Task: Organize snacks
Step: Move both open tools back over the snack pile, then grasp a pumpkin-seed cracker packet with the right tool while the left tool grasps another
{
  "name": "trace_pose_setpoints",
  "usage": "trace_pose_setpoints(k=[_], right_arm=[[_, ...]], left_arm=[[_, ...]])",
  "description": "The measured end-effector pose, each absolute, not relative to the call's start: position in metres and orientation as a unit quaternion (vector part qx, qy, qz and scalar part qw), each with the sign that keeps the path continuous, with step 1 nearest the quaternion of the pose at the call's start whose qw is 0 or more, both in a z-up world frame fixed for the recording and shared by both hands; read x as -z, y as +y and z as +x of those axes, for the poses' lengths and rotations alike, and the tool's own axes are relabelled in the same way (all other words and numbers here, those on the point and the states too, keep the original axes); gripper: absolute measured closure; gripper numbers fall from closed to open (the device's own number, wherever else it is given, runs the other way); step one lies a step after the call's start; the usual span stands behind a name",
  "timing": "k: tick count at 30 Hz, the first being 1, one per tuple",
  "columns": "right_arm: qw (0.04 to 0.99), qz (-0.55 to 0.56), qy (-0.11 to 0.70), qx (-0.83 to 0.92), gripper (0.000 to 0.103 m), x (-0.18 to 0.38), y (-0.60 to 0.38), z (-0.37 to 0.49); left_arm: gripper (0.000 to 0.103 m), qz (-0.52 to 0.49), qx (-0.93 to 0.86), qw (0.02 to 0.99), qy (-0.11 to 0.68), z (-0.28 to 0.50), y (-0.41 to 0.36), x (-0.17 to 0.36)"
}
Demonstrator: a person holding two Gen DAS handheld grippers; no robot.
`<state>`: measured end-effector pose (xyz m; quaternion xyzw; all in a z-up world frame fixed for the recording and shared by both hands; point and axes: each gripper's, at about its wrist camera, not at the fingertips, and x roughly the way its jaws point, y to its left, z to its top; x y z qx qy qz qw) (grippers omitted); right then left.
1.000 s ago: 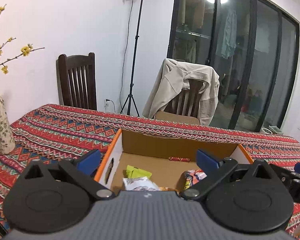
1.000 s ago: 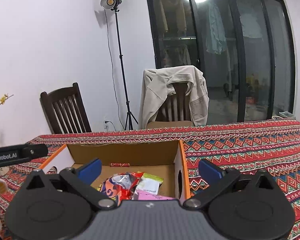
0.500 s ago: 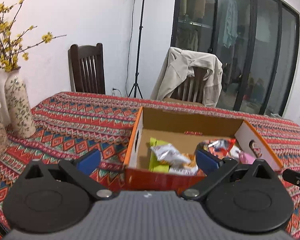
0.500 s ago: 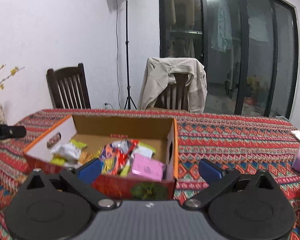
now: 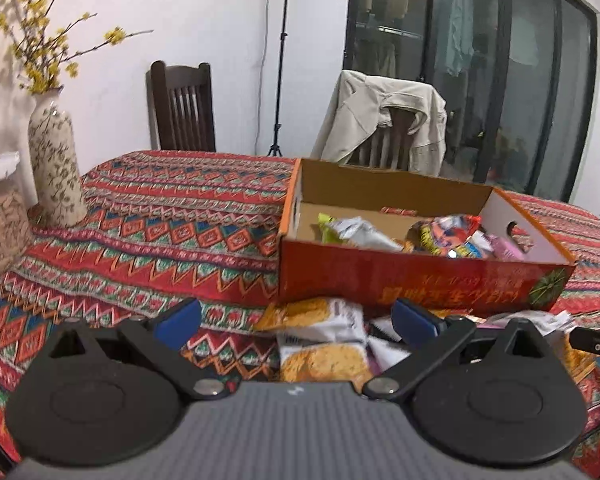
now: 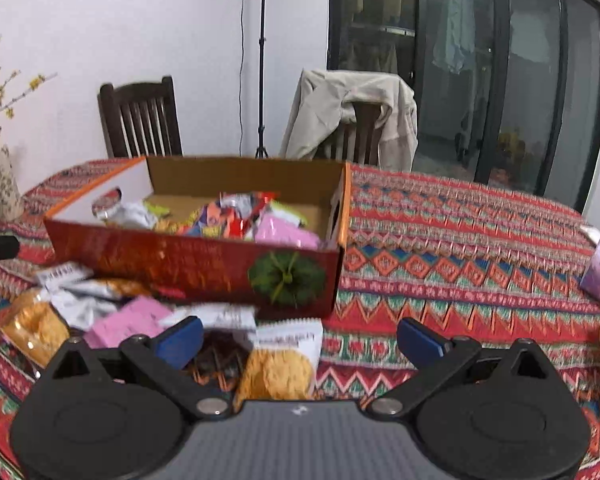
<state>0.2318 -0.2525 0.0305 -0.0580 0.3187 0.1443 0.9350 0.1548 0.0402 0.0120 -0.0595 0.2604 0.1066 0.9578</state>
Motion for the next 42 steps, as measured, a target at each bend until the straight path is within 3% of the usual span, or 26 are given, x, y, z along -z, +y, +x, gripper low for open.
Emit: trace_pose_setpoints(k=[6,11,14,16,19,38,42], right_arm=[[0.930,-0.069,0.329,-0.145,0.009,-0.017,-0.247,0.235],[0.928,-0.076,0.334,-0.147,0.027,-0.009,-0.243,0.236],[0.925,-0.082,0.340,-0.149,0.042,-0.005,-0.240,0.237],[0.922,-0.082,0.345,-0.153,0.058,-0.003,-0.240,0.238],[0.923,-0.082,0.342,-0.153,0.063,-0.004,-0.240,0.236],[0.957,-0.023,0.250,-0.145,0.064,-0.031,-0.262,0.216],[0.956,-0.023,0.248,-0.153,0.064,-0.032,-0.262,0.214]], left_arm=[[0.000,-0.062,-0.102,0.959,0.257,0.154,0.040,-0.001],[0.000,-0.067,-0.091,0.960,0.257,0.152,0.040,0.002],[0.000,-0.073,-0.086,0.959,0.260,0.152,0.041,0.003],[0.000,-0.072,-0.085,0.959,0.262,0.153,0.040,0.004],[0.000,-0.072,-0.085,0.958,0.266,0.153,0.039,0.005],[0.000,-0.104,-0.094,0.934,0.329,0.170,0.050,0.025],[0.008,-0.111,-0.083,0.935,0.327,0.170,0.051,0.025]])
